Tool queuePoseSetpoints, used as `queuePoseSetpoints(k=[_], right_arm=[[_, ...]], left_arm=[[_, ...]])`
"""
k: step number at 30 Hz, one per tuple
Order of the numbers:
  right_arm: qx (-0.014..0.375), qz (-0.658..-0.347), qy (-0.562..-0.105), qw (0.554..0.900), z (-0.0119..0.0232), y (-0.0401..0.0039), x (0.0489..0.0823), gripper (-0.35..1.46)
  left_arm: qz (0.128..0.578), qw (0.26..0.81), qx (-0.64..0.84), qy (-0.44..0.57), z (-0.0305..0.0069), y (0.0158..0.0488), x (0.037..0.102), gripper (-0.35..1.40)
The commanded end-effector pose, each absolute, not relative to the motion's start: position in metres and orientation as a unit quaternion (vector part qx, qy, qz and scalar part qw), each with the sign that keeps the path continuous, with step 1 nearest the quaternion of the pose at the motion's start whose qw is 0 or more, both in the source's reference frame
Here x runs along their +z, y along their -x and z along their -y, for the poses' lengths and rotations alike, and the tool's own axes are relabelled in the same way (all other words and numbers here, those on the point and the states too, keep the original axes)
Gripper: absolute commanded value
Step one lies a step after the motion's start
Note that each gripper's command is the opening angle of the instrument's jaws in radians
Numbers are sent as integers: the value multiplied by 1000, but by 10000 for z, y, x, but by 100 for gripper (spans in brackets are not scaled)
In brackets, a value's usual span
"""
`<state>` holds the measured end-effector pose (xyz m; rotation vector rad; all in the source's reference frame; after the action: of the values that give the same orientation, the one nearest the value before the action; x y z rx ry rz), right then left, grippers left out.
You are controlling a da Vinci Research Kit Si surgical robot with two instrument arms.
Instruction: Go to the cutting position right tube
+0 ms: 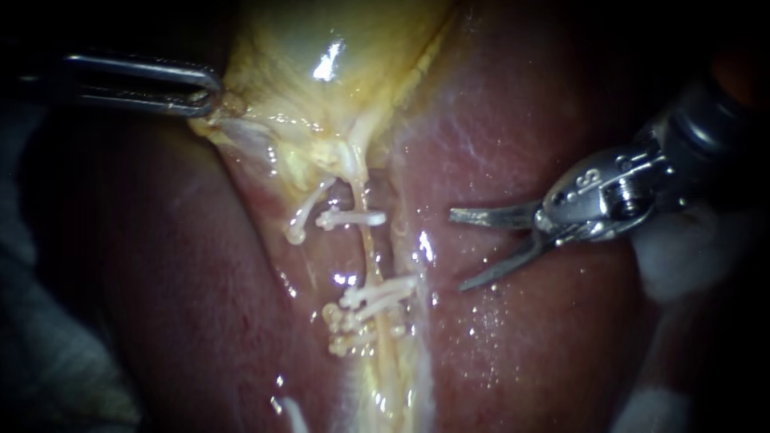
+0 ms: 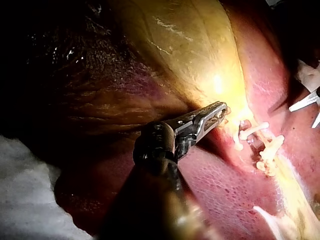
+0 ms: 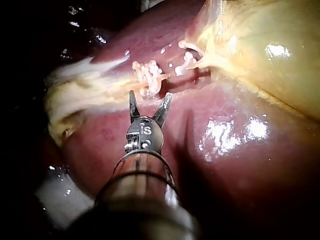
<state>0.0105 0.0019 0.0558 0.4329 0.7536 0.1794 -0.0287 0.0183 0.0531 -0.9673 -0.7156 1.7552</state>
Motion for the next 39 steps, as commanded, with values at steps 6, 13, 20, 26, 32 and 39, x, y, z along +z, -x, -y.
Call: queuePoseSetpoints(k=[6, 13, 20, 26, 32, 39], right_arm=[[101, -383, -255, 882, -15, -126, 577, 145], [129, -383, -304, 862, -11, -140, 612, 145], [144, -388, -335, 846, -13, -156, 647, 145], [152, -394, -368, 829, -2, -173, 668, 145], [142, -416, -396, 806, 4, -181, 669, 141], [122, -440, -420, 784, 8, -196, 665, 130]], left_arm=[[293, 486, 721, 398, -182, 287, 530, -35], [294, 488, 719, 397, -181, 288, 528, -35], [294, 489, 719, 397, -181, 288, 528, -35], [294, 489, 719, 397, -181, 288, 528, -35], [294, 489, 719, 397, -180, 288, 527, -35], [294, 489, 719, 397, -180, 290, 527, -35]])
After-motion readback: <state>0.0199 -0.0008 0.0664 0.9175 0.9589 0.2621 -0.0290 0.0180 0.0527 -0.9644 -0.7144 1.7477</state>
